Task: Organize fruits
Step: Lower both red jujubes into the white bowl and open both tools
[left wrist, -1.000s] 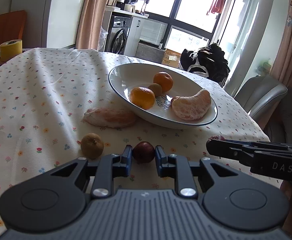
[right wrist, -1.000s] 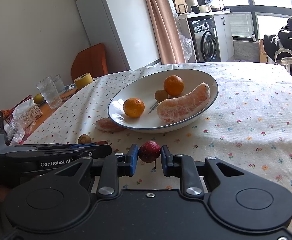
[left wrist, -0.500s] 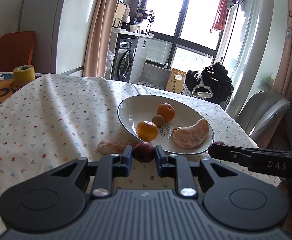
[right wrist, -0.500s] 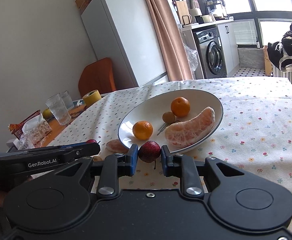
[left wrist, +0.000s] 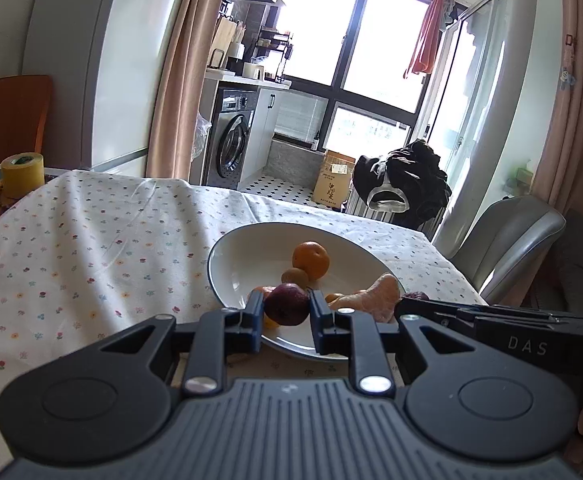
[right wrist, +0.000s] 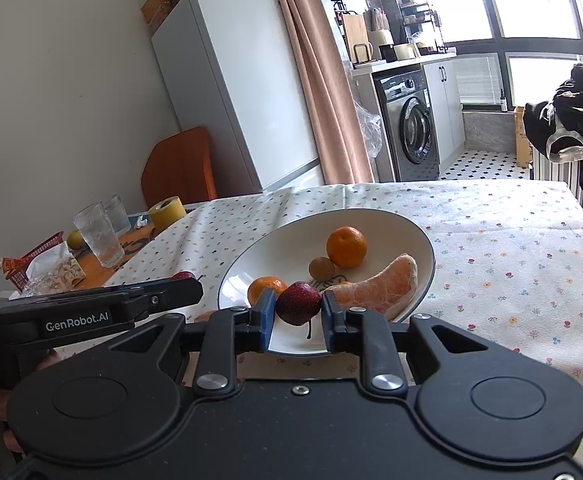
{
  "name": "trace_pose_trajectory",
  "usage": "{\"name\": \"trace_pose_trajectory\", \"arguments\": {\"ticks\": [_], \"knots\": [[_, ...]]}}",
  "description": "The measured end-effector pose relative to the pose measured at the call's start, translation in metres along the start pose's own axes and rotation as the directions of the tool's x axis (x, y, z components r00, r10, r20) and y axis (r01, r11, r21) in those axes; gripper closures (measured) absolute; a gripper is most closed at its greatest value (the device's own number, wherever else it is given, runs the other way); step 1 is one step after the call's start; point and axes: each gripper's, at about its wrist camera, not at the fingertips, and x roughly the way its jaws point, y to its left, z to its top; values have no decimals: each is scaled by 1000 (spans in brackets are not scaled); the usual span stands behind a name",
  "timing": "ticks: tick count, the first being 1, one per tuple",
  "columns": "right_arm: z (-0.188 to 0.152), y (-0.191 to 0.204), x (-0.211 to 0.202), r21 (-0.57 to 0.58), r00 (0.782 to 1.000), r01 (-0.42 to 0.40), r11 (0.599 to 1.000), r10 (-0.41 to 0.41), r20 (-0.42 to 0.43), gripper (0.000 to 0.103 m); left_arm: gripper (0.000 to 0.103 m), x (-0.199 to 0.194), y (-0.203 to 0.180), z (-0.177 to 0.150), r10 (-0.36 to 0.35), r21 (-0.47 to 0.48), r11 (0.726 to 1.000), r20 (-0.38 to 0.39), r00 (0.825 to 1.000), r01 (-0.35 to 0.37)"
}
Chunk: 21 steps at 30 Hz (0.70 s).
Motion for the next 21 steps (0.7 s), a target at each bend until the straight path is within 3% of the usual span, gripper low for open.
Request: {"name": "trace_pose_trajectory", "arguments": {"ticks": [12, 13, 21], "knots": [[6, -18, 13, 31, 1000, 23, 999, -23, 4, 80, 80, 30, -7, 0, -11, -9, 1000, -33, 999, 11], [6, -19, 15, 34, 1000, 23, 999, -23, 3, 80, 77, 30, -7, 0, -9, -8, 1000, -32, 999, 9], [4, -17, 27, 38, 1000, 14, 999, -13, -12, 80, 75, 23, 4, -2, 24, -34, 999, -30, 999, -25]]}}
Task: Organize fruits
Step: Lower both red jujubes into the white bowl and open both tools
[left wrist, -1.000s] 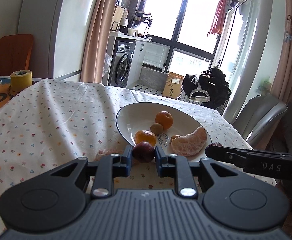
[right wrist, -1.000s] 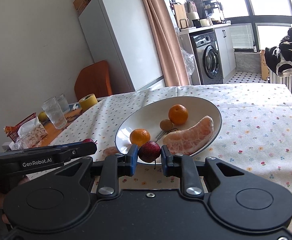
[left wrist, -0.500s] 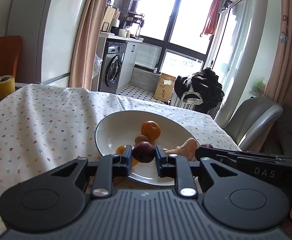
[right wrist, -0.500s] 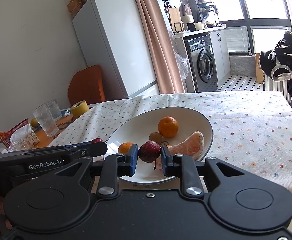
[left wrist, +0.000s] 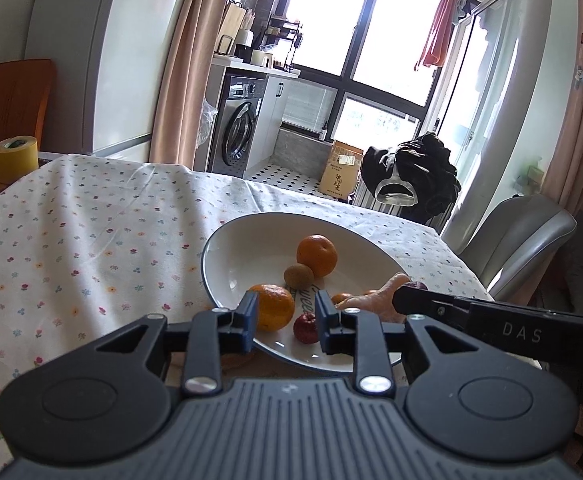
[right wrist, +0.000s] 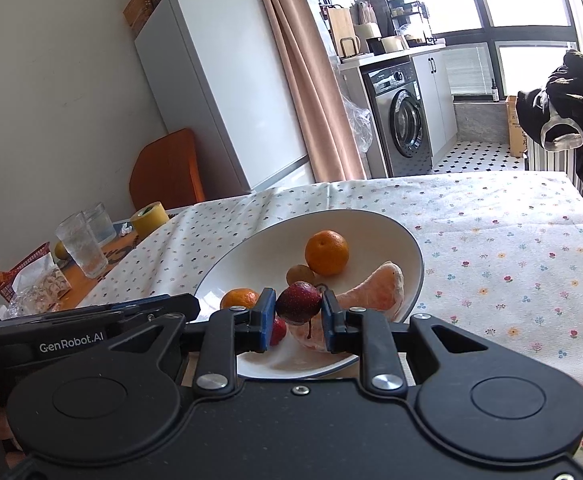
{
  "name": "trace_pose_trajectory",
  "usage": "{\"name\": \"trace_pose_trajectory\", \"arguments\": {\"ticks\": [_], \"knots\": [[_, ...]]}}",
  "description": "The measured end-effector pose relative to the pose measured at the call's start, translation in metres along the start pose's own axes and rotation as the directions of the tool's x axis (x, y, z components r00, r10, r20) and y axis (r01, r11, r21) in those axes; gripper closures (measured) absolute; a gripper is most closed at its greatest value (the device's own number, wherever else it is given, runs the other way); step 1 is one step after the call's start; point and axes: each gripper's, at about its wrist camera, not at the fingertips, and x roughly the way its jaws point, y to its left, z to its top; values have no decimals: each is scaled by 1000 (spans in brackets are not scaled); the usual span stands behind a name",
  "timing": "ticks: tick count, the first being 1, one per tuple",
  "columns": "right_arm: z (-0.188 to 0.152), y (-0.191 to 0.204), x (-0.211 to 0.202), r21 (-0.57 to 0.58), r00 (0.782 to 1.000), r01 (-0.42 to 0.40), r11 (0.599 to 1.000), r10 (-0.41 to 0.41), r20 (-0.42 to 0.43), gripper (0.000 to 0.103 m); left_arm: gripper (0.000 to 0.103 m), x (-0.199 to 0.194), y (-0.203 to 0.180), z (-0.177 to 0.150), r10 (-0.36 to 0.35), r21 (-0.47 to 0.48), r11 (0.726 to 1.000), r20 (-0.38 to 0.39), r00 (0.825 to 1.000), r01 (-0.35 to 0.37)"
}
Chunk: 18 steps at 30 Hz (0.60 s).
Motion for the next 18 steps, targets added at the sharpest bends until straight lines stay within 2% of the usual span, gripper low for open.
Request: {"name": "trace_pose_trajectory", "arguments": {"ticks": [14, 18], "knots": [[4, 25, 7, -42, 1000, -5, 999, 4, -5, 80, 54, -22, 30, -6, 61, -47, 997, 12, 998, -60], [5, 32, 5, -63, 1000, 2, 998, -2, 2, 70, 49, -26, 36, -7, 70, -61, 996, 10, 998, -69]]}}
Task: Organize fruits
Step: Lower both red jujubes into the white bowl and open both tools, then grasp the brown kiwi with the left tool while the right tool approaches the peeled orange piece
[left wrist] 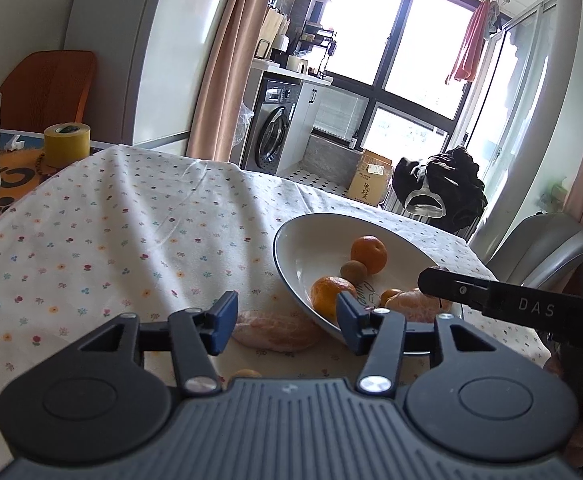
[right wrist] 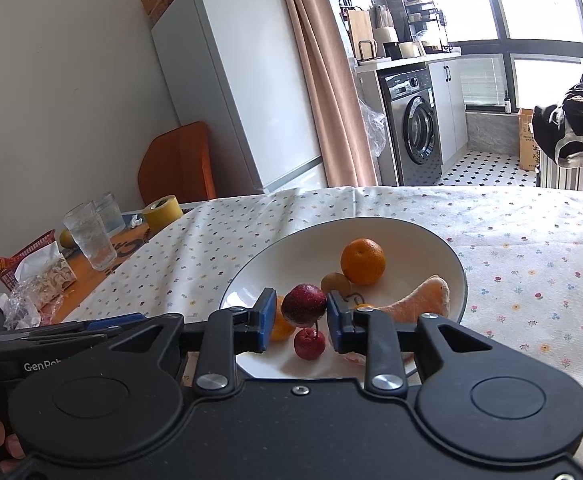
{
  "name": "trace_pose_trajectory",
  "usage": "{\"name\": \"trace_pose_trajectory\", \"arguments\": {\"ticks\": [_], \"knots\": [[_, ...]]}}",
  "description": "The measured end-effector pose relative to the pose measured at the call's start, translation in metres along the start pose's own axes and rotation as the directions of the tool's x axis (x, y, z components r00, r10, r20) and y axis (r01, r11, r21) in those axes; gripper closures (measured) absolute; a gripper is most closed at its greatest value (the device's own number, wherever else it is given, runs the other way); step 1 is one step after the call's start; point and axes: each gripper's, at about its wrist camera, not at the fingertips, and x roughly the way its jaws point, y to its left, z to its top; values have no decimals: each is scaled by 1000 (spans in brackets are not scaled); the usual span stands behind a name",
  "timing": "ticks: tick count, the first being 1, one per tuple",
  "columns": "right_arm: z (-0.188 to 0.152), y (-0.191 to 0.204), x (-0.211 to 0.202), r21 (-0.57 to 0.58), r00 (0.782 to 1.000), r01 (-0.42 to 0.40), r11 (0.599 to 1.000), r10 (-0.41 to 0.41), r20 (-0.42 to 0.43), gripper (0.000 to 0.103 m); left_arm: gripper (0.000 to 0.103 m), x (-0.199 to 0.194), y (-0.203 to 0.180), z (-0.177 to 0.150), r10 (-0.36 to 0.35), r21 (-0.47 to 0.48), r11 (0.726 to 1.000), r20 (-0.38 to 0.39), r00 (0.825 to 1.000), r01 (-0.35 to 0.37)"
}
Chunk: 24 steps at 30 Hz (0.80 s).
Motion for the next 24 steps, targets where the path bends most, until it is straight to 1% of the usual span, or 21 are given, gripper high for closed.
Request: {"name": "trace_pose_trajectory", "arguments": {"ticks": [2, 4, 6, 11, 16, 17, 18, 19, 24], "knots": [[1, 4, -2, -8, 1000, 3, 1000, -3, 3, 68, 43, -2, 4, 0, 9, -6, 1000, -2, 1000, -9], [1, 7, -3, -12, 1000, 5, 1000, -5, 2, 63, 33, -6, 7, 0, 19, -14, 1000, 3, 1000, -19], [0, 9, -5, -15, 1000, 9, 1000, -9, 0, 60, 29, -11, 10, 0, 26, -21, 999, 12, 1000, -26], [-2, 14, -8, -20, 1000, 9, 1000, -9, -9, 59, 28, -20, 15, 1, 40, -33, 999, 16, 999, -39], [-5, 19, -14, -17, 1000, 3, 1000, -3, -13, 55, 28, -27, 16, 0, 39, -29, 999, 14, 999, -39], [-6, 21, -15, -20, 1000, 3, 1000, -3, -14, 55, 27, -29, 16, 0, 40, -27, 999, 16, 999, -39], [-6, 22, -16, -22, 1000, 2, 1000, -2, -15, 54, 22, -31, 15, 0, 41, -27, 999, 18, 999, -41], [-7, 23, -18, -24, 1000, 0, 1000, 0, -17, 53, 19, -33, 16, 0, 43, -28, 999, 24, 999, -42], [-8, 30, -23, -41, 1000, 0, 999, -1, -15, 46, 17, -42, 16, -3, 43, -29, 999, 28, 999, -42]]}}
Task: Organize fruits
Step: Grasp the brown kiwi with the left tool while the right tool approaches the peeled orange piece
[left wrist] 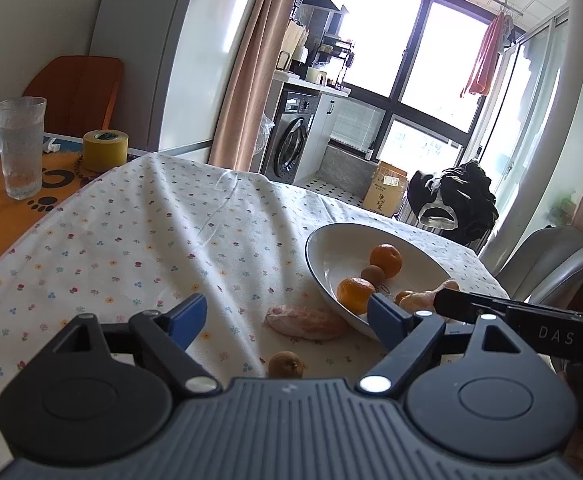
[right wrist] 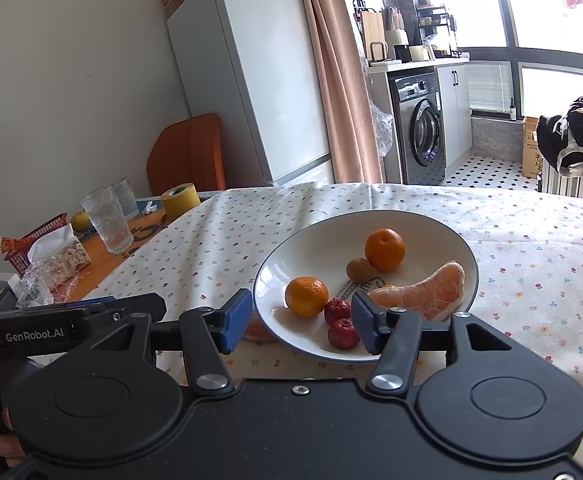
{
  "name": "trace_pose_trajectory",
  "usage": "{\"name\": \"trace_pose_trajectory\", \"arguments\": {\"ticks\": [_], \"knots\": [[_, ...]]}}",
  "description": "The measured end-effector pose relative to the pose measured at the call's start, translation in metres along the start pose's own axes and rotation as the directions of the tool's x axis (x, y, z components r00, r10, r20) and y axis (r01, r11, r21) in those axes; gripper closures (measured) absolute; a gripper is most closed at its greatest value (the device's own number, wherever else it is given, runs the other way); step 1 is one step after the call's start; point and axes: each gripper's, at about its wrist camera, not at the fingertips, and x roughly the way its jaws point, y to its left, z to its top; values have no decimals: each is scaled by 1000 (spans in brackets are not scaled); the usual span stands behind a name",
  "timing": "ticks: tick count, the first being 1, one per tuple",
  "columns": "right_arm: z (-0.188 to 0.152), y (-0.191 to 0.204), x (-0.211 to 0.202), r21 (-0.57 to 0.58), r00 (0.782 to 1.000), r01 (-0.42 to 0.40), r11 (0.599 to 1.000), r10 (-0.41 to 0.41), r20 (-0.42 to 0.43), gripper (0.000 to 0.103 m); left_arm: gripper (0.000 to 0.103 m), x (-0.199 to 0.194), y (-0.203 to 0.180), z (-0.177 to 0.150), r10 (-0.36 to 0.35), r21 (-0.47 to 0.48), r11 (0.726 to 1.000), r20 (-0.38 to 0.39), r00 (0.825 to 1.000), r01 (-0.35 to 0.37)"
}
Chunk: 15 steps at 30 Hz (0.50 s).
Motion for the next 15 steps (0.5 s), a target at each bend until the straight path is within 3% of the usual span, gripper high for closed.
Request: {"name": "trace_pose_trajectory", "arguments": {"ticks": [3, 5, 7, 15], "knots": [[-1, 4, -3, 2, 1000, -1, 1000, 1, 5, 40, 16, -4, 2, -1, 0, -1, 1000, -4, 1000, 0], [-2, 6, -5, 3, 1000, 1, 1000, -1, 5, 29, 16, -7, 3, -2, 3, 2, 1000, -5, 1000, -3], [-4, 8, -8, 7, 1000, 13, 1000, -13, 9, 7, 15, -10, 6, -3, 3, 7, 1000, -2, 1000, -3], [-17, 10, -12, 18, 999, 33, 999, -33, -17, 0, 9, -18, 13, -10, -9, 16, 1000, -13, 1000, 9]]}}
